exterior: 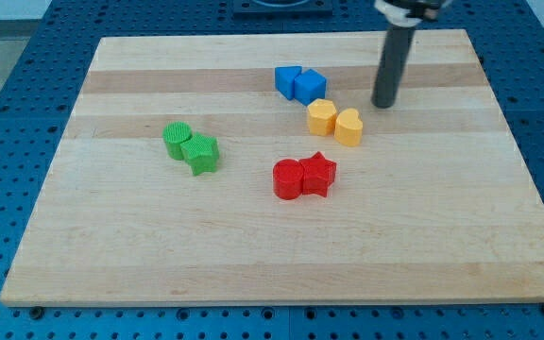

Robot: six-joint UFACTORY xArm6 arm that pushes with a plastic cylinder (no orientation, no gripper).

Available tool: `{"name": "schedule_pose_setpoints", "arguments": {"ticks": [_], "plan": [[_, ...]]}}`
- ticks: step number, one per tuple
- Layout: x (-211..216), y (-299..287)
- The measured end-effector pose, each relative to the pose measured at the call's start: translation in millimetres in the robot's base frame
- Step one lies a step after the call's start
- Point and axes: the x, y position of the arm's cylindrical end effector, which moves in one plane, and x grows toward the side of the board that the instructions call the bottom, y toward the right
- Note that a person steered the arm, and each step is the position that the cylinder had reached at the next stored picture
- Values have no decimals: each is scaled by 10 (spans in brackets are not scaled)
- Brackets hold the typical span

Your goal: Move the blue blocks towards the top center

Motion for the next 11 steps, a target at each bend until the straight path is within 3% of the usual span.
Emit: {"name": "schedule_pose_setpoints", "arguments": {"ticks": [2,4,8,11], "plan": [[0,-654],[-257,-946],[36,-1120],[131,-893]]}}
